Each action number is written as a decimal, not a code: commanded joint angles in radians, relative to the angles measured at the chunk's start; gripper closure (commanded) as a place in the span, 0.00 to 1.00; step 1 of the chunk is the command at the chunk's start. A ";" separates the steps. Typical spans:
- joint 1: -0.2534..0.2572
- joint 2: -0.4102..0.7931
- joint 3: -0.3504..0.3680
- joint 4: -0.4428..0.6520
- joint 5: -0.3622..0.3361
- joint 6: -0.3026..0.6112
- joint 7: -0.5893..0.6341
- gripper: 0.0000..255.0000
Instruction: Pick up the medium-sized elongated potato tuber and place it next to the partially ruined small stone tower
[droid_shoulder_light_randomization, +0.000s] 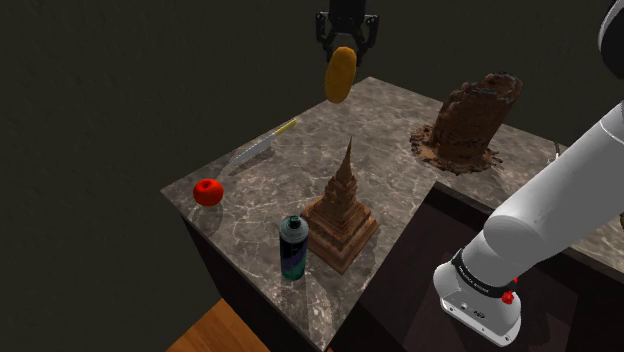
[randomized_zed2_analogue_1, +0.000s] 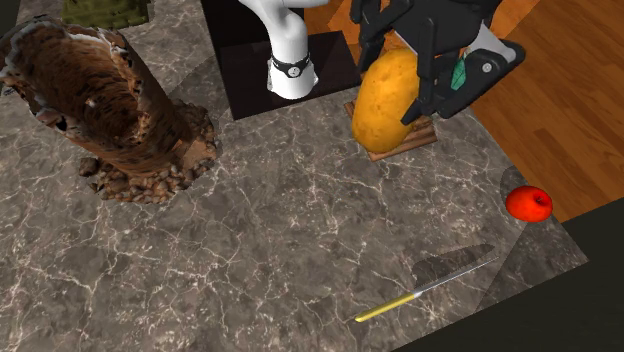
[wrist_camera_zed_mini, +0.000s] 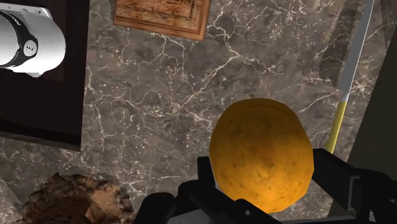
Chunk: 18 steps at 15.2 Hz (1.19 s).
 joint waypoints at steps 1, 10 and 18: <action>0.001 0.013 0.001 0.042 -0.004 -0.030 0.001 1.00; 0.010 0.080 0.012 0.249 -0.026 -0.174 0.012 1.00; -0.055 -0.193 -0.083 -0.044 0.029 -0.138 -0.142 1.00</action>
